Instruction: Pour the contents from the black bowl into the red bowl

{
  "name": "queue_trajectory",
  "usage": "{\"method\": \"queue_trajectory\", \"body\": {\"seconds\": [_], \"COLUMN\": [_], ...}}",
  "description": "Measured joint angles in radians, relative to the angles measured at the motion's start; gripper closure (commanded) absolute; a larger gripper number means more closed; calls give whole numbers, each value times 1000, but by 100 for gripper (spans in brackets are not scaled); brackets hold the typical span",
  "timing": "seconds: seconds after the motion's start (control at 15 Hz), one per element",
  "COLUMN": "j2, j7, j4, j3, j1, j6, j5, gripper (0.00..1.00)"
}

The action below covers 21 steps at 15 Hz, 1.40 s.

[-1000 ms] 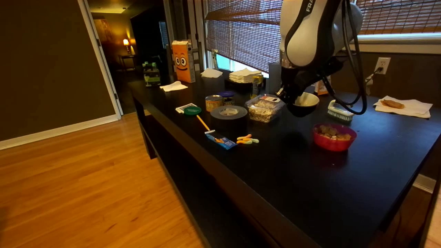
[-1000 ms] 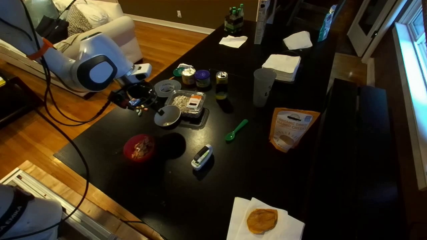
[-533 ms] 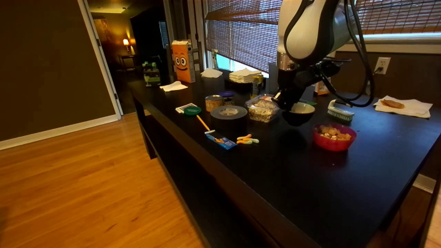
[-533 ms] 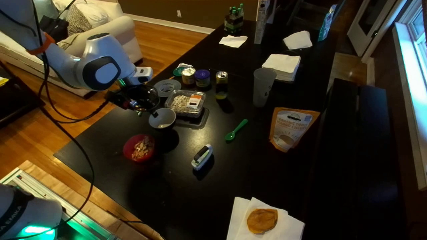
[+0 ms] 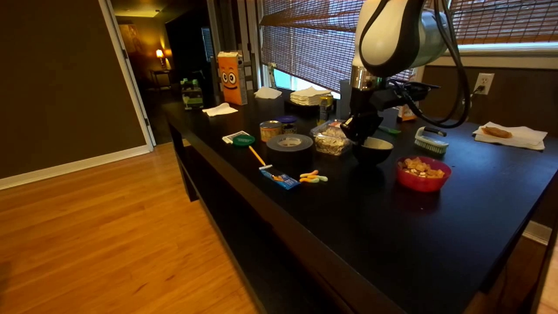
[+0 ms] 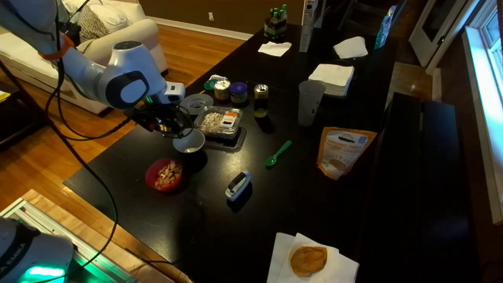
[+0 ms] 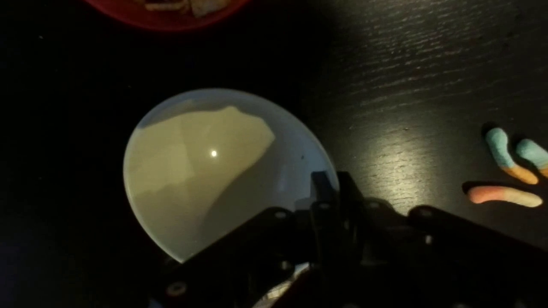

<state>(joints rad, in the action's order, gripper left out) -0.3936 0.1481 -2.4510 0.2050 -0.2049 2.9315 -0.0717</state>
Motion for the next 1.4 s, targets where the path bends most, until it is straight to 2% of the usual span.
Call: {"method": "queue_trajectory", "body": {"seconds": [0.07, 0.2, 0.47, 0.67, 0.8, 1.07, 1.27, 1.4], "j2": [-3, -7, 24, 122, 207, 369, 464, 480], "j7": [2, 8, 29, 50, 81, 212, 370, 373], "j4": [3, 8, 7, -7, -27, -94, -158, -167], "j3": [1, 2, -27, -116, -147, -143, -134, -137], "j1": [3, 4, 9, 71, 103, 147, 200, 216], "j6": [0, 2, 0, -134, -220, -334, -326, -327], "j5": [12, 24, 20, -60, -118, -149, -74, -65], "gripper": [67, 60, 31, 11, 0, 0, 0, 0]}}
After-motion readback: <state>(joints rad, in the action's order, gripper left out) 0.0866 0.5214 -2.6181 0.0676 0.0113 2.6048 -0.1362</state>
